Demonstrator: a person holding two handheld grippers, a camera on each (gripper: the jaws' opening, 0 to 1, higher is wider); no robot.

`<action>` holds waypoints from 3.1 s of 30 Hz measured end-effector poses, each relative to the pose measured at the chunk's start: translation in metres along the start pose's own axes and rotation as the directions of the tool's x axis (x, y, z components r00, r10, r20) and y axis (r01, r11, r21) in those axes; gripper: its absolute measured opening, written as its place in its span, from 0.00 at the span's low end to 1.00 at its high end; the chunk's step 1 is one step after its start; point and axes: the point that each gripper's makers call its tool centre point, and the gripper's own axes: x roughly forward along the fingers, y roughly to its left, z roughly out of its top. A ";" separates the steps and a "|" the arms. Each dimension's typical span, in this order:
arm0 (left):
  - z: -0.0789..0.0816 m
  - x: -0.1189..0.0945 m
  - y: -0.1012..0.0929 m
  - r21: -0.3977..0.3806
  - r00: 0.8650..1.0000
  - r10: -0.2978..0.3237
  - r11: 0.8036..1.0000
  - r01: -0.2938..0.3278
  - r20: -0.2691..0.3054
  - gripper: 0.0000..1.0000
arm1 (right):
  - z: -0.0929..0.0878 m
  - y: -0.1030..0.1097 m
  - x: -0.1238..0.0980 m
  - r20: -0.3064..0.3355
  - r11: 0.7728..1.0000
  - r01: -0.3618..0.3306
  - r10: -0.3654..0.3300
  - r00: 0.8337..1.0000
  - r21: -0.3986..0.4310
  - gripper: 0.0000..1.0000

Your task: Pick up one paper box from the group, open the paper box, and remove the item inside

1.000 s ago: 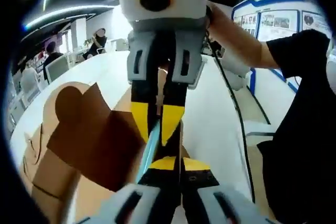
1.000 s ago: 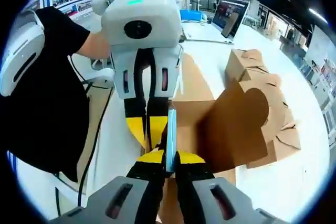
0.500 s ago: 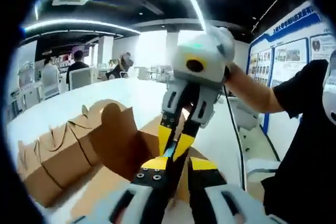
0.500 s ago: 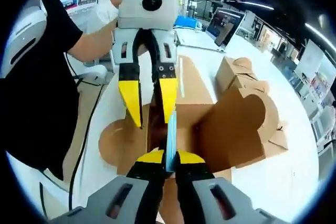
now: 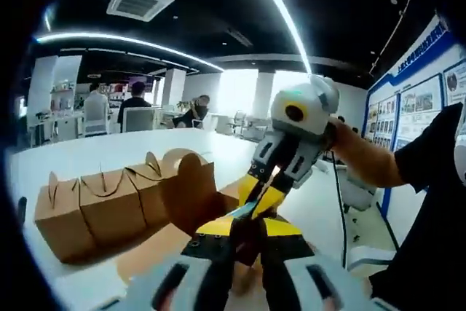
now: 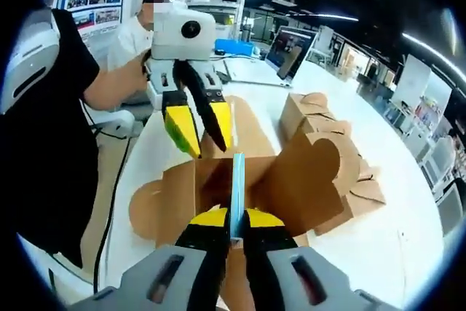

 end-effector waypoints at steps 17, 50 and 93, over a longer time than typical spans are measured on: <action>0.010 -0.020 0.016 -0.014 0.987 0.099 0.995 -0.098 0.124 0.16 | 0.037 -0.012 -0.045 0.226 0.976 0.213 -0.217 0.949 0.043 0.08; 0.005 -0.060 0.010 0.050 0.926 0.292 0.949 -0.312 0.240 0.16 | 0.051 0.006 -0.095 0.765 0.634 -0.429 -0.507 0.397 0.643 0.09; -0.035 -0.098 -0.053 -0.042 0.892 0.330 0.942 -0.334 0.309 0.16 | -0.015 0.148 -0.013 0.498 0.268 -0.423 -0.547 0.673 0.866 0.09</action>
